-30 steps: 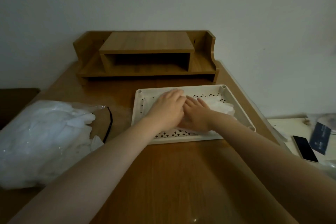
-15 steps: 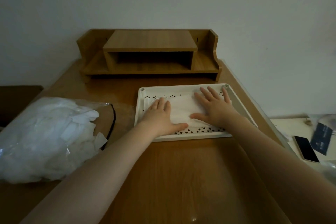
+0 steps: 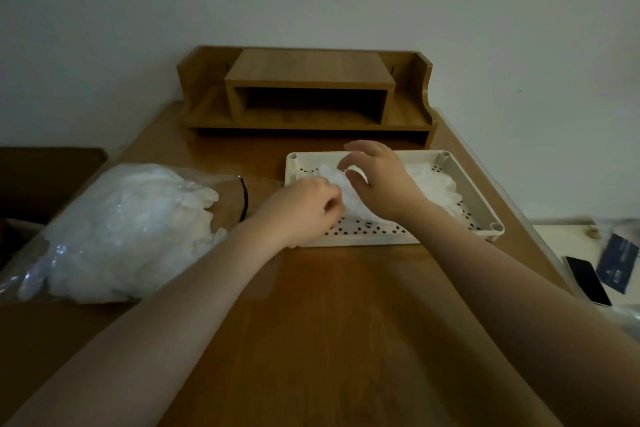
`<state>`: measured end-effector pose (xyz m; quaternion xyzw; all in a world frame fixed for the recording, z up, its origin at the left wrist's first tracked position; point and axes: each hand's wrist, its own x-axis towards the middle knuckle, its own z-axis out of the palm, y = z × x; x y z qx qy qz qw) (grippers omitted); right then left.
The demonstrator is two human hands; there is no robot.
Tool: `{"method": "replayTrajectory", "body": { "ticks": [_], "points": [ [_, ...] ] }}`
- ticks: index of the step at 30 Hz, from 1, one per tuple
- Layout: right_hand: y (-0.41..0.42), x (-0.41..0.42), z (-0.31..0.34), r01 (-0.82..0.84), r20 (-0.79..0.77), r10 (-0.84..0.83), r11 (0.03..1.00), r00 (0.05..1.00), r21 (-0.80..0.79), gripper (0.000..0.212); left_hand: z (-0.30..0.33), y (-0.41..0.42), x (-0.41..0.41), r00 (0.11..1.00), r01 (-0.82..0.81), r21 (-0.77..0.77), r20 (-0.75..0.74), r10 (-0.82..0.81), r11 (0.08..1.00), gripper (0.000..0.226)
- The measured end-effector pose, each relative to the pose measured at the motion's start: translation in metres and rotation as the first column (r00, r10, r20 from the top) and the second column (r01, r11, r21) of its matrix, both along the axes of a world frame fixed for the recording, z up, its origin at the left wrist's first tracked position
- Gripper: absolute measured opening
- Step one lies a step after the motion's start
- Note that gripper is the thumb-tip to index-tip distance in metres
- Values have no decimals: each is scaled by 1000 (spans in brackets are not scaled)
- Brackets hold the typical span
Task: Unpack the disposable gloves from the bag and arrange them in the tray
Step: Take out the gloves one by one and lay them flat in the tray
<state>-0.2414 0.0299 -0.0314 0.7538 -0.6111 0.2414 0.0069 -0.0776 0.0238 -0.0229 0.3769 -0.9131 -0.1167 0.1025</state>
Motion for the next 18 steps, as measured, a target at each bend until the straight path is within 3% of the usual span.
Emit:
{"method": "replayTrajectory", "body": {
  "ticks": [2, 5, 8, 10, 13, 16, 18],
  "points": [
    [2, 21, 2, -18, 101, 24, 998, 995, -58, 23, 12, 3, 18, 981, -80, -60, -181, 68, 995, 19],
    [6, 54, 3, -72, 95, 93, 977, 991, -202, 16, 29, 7, 48, 865, -209, -65, -478, 153, 976, 15],
    [9, 90, -5, -267, 95, 276, 959, 957, -92, 13, 32, 6, 74, 744, -269, -4, -636, 205, 963, 14],
    [9, 111, -16, -365, 76, 360, 928, 930, 72, 14, 28, 6, 82, 706, -265, 18, -677, 207, 964, 14],
    [9, 139, -29, -352, 73, 346, 891, 935, 287, 22, 21, 2, 88, 736, -223, -4, -656, 166, 975, 14],
    [0, 152, -38, -279, -27, 306, 898, 952, 342, 34, 17, -3, 94, 752, -215, 8, -636, 171, 977, 13],
    [-7, 155, -41, -300, -14, 321, 897, 947, 324, 29, 17, -4, 95, 729, -206, 55, -657, 190, 977, 13]
  ]
}}
